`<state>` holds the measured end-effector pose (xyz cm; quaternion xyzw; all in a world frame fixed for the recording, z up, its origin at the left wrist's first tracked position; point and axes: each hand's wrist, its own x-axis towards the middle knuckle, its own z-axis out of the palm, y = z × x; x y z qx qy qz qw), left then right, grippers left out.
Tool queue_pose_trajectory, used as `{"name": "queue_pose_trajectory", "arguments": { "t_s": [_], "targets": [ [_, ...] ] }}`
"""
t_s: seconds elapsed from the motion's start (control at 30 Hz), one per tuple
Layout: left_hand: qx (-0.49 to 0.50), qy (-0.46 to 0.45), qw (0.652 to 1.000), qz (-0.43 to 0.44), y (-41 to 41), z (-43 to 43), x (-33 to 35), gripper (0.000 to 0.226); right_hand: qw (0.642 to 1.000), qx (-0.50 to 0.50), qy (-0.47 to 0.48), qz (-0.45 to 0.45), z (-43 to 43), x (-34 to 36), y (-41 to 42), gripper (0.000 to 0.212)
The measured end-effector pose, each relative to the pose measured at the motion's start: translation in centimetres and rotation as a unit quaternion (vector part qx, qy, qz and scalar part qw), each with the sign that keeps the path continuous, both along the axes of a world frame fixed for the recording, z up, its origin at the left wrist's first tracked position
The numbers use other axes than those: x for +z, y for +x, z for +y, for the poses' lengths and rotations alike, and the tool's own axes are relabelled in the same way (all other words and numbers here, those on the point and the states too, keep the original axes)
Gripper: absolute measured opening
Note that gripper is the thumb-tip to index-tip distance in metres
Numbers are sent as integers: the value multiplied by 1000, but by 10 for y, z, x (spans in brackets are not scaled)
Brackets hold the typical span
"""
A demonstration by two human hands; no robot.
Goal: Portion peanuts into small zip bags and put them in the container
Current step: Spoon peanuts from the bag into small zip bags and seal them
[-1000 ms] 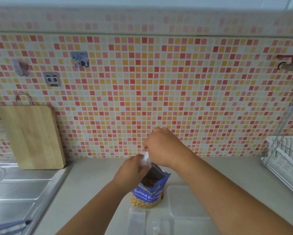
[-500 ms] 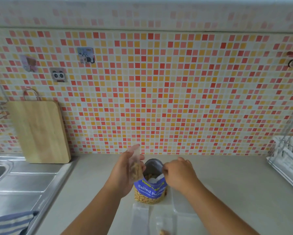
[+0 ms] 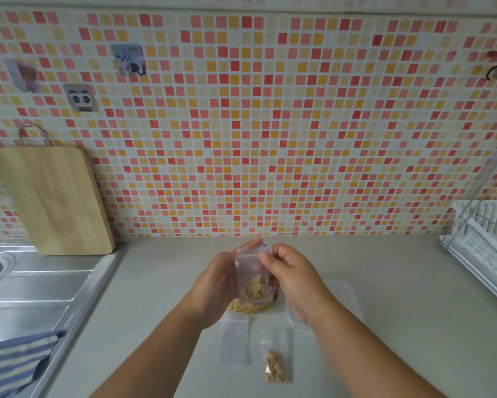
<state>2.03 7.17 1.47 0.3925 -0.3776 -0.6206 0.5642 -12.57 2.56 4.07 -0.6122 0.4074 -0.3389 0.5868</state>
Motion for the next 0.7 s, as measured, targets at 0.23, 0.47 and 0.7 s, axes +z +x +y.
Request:
{"name": "queue_pose_trajectory", "arguments": {
  "t_s": [0.23, 0.47, 0.7],
  "targets": [
    [157, 233, 899, -336, 21, 10, -81, 18, 974, 23, 115, 195, 8, -84, -21, 25],
    [68, 191, 748, -632, 1, 15, -142, 47, 936, -57, 21, 347, 14, -154, -10, 17],
    [64, 297, 723, -620, 17, 18, -144, 50, 912, -53, -52, 403, 17, -169, -9, 28]
  ]
}}
